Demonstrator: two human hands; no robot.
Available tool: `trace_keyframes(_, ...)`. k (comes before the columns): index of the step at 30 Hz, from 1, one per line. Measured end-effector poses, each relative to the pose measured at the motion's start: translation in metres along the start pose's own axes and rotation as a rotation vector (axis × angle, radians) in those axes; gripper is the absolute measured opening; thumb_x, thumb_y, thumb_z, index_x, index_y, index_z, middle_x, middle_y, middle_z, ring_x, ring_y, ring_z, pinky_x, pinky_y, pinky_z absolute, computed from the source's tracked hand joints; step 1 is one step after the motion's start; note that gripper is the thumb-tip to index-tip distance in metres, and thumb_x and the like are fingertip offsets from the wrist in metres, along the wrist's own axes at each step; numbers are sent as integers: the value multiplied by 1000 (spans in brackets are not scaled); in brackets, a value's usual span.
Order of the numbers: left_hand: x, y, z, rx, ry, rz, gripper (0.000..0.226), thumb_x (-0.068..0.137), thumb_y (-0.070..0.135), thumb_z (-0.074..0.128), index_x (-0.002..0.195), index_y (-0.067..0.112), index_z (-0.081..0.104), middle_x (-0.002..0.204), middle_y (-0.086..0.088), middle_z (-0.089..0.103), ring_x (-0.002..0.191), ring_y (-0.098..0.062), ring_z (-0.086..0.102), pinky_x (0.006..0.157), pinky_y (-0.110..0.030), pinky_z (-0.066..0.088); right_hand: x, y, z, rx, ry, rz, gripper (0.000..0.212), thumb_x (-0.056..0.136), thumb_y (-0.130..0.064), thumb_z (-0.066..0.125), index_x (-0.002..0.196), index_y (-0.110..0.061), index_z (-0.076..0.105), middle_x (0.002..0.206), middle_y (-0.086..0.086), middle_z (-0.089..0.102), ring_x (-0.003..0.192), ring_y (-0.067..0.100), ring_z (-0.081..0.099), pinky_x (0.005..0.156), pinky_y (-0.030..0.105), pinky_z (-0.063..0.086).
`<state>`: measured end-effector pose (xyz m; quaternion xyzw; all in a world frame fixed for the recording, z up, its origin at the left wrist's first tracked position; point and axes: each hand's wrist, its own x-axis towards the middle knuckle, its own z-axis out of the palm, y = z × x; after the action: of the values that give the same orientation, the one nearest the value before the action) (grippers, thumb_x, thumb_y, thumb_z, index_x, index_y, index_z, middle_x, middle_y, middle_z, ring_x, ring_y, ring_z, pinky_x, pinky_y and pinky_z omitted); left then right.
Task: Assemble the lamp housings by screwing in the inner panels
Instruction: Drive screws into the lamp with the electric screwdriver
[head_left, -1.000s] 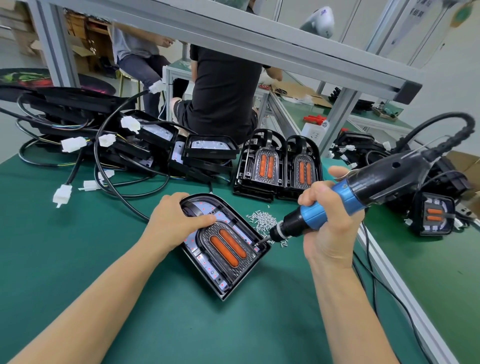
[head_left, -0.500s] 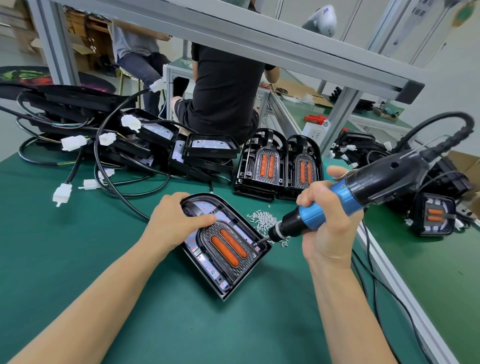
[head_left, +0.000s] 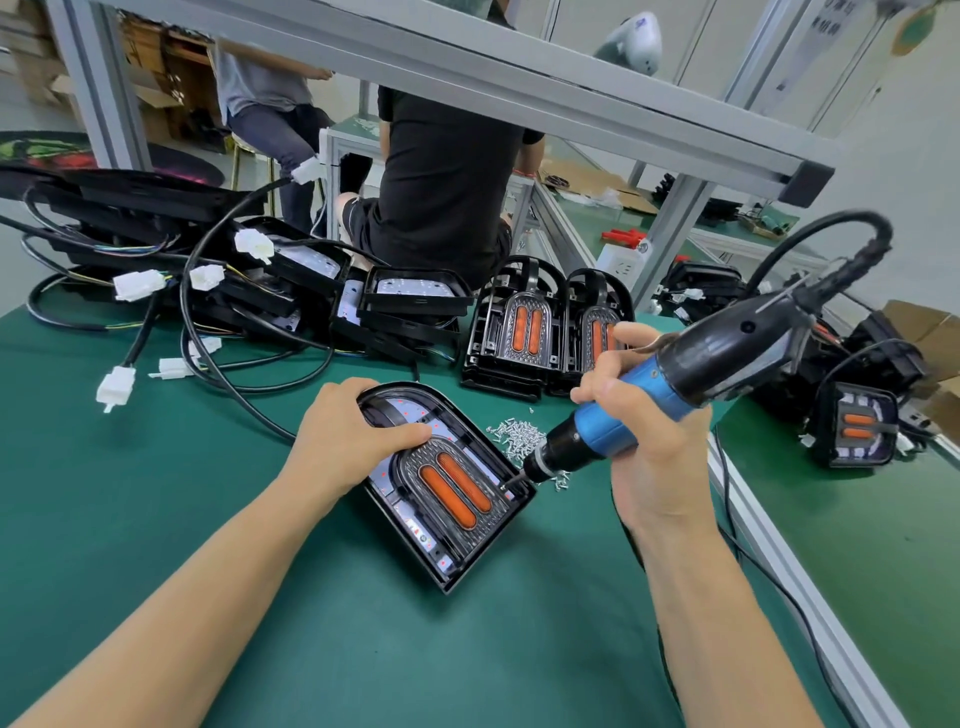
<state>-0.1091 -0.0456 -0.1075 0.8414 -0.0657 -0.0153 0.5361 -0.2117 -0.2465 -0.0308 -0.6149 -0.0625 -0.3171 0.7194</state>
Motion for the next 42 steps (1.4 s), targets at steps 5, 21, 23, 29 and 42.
trace_keyframes(5,1,-4,1,1,7,1,51,62,37,87,103,20,63,106,-5,63,94,-20,61,82,-32,46,-2,3,7,46,65,-32,39,68,2,60,82,-34,60,64,-3,54,66,24,45,68,32,41)
trace_keyframes(21,4,-10,3,-32,-1,-14,44,61,35,88,93,25,60,106,-4,63,94,-19,61,78,-27,42,-7,4,6,75,-88,-28,30,66,3,62,72,-27,57,65,-1,53,61,20,46,61,29,44)
trace_keyframes(23,7,-5,5,-30,-9,-4,53,61,33,89,103,21,59,109,0,61,100,-19,59,82,-27,40,-8,3,9,64,-152,-26,26,65,-6,65,74,-30,58,65,-3,54,60,18,46,60,28,45)
trace_keyframes(29,3,-9,4,-86,-11,-22,34,62,28,89,76,29,58,83,12,64,79,-9,61,66,-20,44,-5,5,8,103,-85,-19,32,65,6,62,78,-23,54,64,0,52,59,18,46,58,26,45)
trace_keyframes(42,-11,-11,-15,423,-79,-160,89,53,77,49,123,24,56,123,-1,60,121,-26,46,102,-41,32,8,-9,-28,190,412,-214,27,79,2,57,98,-15,50,62,-5,58,59,14,57,68,25,48)
